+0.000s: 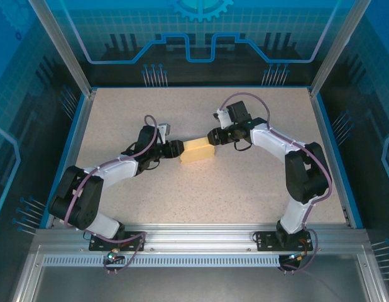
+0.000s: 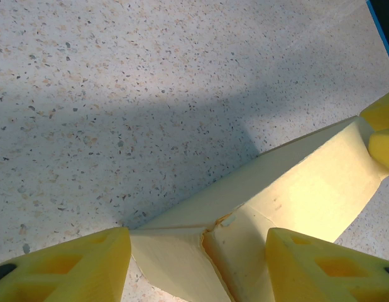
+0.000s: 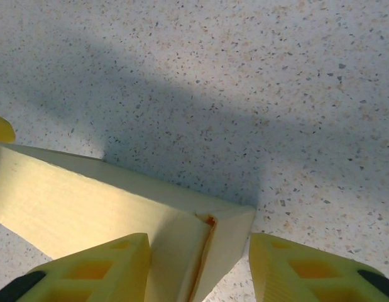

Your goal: Fold the paper box

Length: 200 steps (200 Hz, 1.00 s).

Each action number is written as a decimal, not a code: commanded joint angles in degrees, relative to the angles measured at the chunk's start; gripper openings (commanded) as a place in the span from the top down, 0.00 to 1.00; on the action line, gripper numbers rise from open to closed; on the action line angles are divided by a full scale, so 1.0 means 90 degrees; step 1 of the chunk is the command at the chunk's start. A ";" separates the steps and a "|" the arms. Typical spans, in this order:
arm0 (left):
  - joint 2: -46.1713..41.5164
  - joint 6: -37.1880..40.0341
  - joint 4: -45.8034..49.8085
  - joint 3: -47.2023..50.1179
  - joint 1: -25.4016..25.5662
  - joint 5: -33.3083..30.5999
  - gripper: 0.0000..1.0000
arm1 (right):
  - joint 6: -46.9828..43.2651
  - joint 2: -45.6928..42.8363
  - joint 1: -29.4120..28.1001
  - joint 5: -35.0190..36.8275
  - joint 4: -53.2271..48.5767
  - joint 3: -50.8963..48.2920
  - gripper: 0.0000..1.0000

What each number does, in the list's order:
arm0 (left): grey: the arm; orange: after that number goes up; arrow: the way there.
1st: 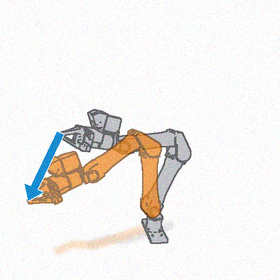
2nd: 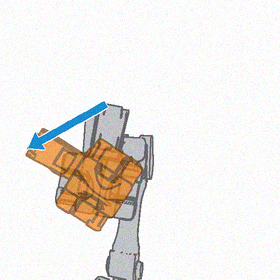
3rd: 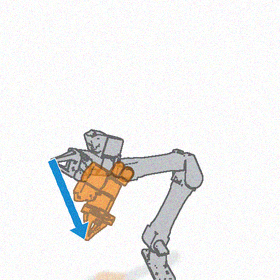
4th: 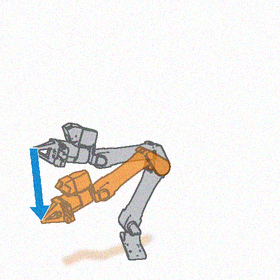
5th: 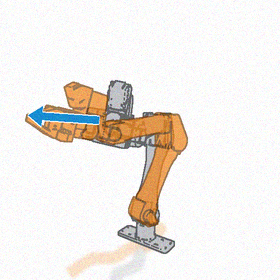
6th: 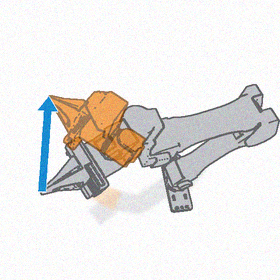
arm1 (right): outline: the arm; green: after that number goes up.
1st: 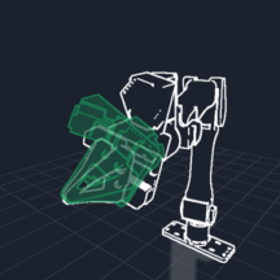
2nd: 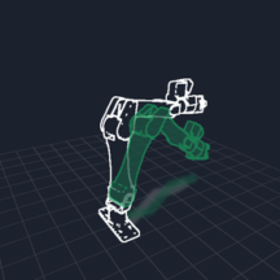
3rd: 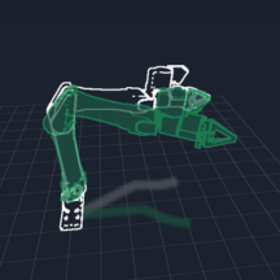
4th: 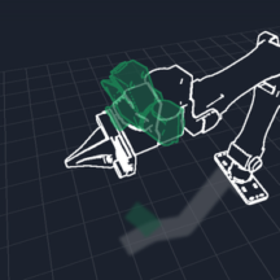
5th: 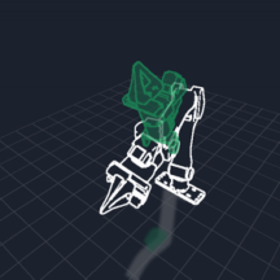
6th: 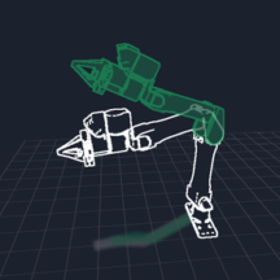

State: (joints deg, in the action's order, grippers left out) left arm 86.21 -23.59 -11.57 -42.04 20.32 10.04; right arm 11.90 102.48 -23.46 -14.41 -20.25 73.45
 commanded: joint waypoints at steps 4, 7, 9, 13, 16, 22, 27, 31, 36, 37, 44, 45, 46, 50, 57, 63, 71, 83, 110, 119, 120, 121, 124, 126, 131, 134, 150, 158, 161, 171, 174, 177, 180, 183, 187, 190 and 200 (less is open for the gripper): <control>0.0108 0.0188 0.0302 0.0261 0.0067 -0.0120 0.40 | 0.0140 0.0195 0.0215 -0.0284 0.0107 -0.0258 0.56; 0.0106 0.0187 0.0293 0.0274 0.0062 -0.0120 0.40 | 0.0154 0.0204 0.0241 -0.0317 0.0129 -0.0310 0.57; 0.0105 0.0189 0.0283 0.0278 0.0066 -0.0120 0.40 | 0.0163 0.0205 0.0260 -0.0333 0.0145 -0.0337 0.57; 0.0102 0.0187 0.0274 0.0297 0.0066 -0.0120 0.40 | 0.0180 0.0213 0.0290 -0.0363 0.0175 -0.0403 0.57; 0.0115 0.0188 0.0266 0.0301 0.0064 -0.0120 0.40 | 0.0189 0.0224 0.0315 -0.0392 0.0200 -0.0456 0.58; 0.0116 0.0189 0.0251 0.0315 0.0067 -0.0120 0.40 | 0.0215 0.0240 0.0334 -0.0408 0.0240 -0.0553 0.59; 0.0127 0.0174 0.0246 0.0323 0.0066 -0.0111 0.40 | 0.0229 0.0252 0.0350 -0.0427 0.0280 -0.0634 0.59; 0.0143 0.0170 0.0237 0.0333 0.0063 -0.0110 0.40 | 0.0241 0.0262 0.0357 -0.0445 0.0307 -0.0695 0.60; 0.0146 0.0163 0.0227 0.0335 0.0066 -0.0103 0.40 | 0.0259 0.0269 0.0361 -0.0456 0.0340 -0.0754 0.60; 0.0147 0.0162 0.0224 0.0335 0.0067 -0.0102 0.40 | 0.0269 0.0276 0.0361 -0.0458 0.0348 -0.0766 0.60; 0.0157 0.0161 0.0207 0.0340 0.0059 -0.0100 0.40 | 0.0292 0.0297 0.0361 -0.0492 0.0397 -0.0846 0.61; 0.0157 0.0161 0.0205 0.0343 0.0063 -0.0100 0.40 | 0.0296 0.0300 0.0361 -0.0495 0.0401 -0.0856 0.61; 0.0157 0.0156 0.0198 0.0344 0.0065 -0.0100 0.40 | 0.0302 0.0302 0.0361 -0.0501 0.0412 -0.0866 0.61; 0.0167 0.0146 0.0190 0.0350 0.0061 -0.0100 0.40 | 0.0326 0.0310 0.0361 -0.0531 0.0433 -0.0910 0.61; 0.0167 0.0130 0.0174 0.0364 0.0062 -0.0100 0.40 | 0.0337 0.0329 0.0353 -0.0541 0.0479 -0.0960 0.61; 0.0181 0.0124 0.0164 0.0365 0.0067 -0.0100 0.40 | 0.0360 0.0341 0.0355 -0.0543 0.0502 -0.0997 0.61; 0.0178 0.0122 0.0163 0.0367 0.0072 -0.0095 0.40 | 0.0357 0.0346 0.0356 -0.0542 0.0512 -0.1013 0.61; 0.0158 0.0102 0.0151 0.0374 0.0062 -0.0091 0.40 | 0.0360 0.0341 0.0352 -0.0546 0.0521 -0.1013 0.60; 0.0102 0.0085 0.0134 0.0384 0.0067 -0.0082 0.39 | 0.0339 0.0246 0.0350 -0.0612 0.0532 -0.0928 0.59; 0.0080 0.0086 0.0134 0.0384 0.0061 -0.0081 0.39 | 0.0341 0.0208 0.0351 -0.0660 0.0521 -0.0890 0.59; 0.0075 0.0084 0.0134 0.0384 0.0064 -0.0081 0.39 | 0.0345 0.0207 0.0351 -0.0662 0.0521 -0.0878 0.59; 0.0077 0.0083 0.0134 0.0389 0.0065 -0.0081 0.39 | 0.0346 0.0201 0.0351 -0.0673 0.0521 -0.0872 0.58; 0.0061 0.0089 0.0125 0.0396 0.0064 -0.0088 0.39 | 0.0347 0.0200 0.0351 -0.0687 0.0512 -0.0860 0.58; 0.0060 0.0089 0.0124 0.0394 0.0064 -0.0090 0.39 | 0.0348 0.0199 0.0354 -0.0711 0.0512 -0.0845 0.58; 0.0059 0.0087 0.0122 0.0394 0.0069 -0.0092 0.39 | 0.0351 0.0190 0.0356 -0.0761 0.0494 -0.0807 0.58; 0.0051 0.0090 0.0124 0.0394 0.0062 -0.0091 0.39 | 0.0357 0.0195 0.0352 -0.0790 0.0492 -0.0783 0.57; 0.0066 0.0086 0.0124 0.0394 0.0064 -0.0076 0.39 | 0.0419 0.0185 0.0357 -0.1010 0.0521 -0.0692 0.56; 0.0062 0.0084 0.0118 0.0401 0.0067 -0.0064 0.39 | 0.0470 0.0183 0.0368 -0.1110 0.0581 -0.0690 0.55; 0.0067 0.0083 0.0118 0.0403 0.0067 -0.0062 0.39 | 0.0495 0.0186 0.0378 -0.1141 0.0612 -0.0695 0.55; 0.0061 0.0073 0.0117 0.0413 0.0067 -0.0064 0.39 | 0.0546 0.0190 0.0421 -0.1260 0.0680 -0.0729 0.55; 0.0061 0.0073 0.0116 0.0418 0.0061 -0.0064 0.39 | 0.0559 0.0193 0.0442 -0.1278 0.0695 -0.0745 0.55; 0.0055 0.0073 0.0114 0.0424 0.0066 -0.0062 0.39 | 0.0567 0.0201 0.0463 -0.1300 0.0704 -0.0756 0.55; 0.0050 0.0073 0.0114 0.0423 0.0063 -0.0064 0.39 | 0.0572 0.0212 0.0480 -0.1321 0.0707 -0.0772 0.55; 0.0050 0.0078 0.0107 0.0434 0.0064 -0.0062 0.39 | 0.0572 0.0222 0.0494 -0.1341 0.0709 -0.0785 0.55; 0.0040 0.0082 0.0106 0.0438 0.0064 -0.0061 0.39 | 0.0572 0.0235 0.0515 -0.1363 0.0716 -0.0804 0.56; 0.0043 0.0083 0.0107 0.0442 0.0067 -0.0069 0.39 | 0.0572 0.0256 0.0536 -0.1385 0.0723 -0.0828 0.57; 0.0034 0.0088 0.0110 0.0455 0.0067 -0.0078 0.39 | 0.0579 0.0299 0.0583 -0.1484 0.0763 -0.0901 0.60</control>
State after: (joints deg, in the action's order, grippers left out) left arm 86.19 -23.66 -14.94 -40.27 20.32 9.89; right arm 16.38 102.69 -19.57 -25.43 -10.61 67.44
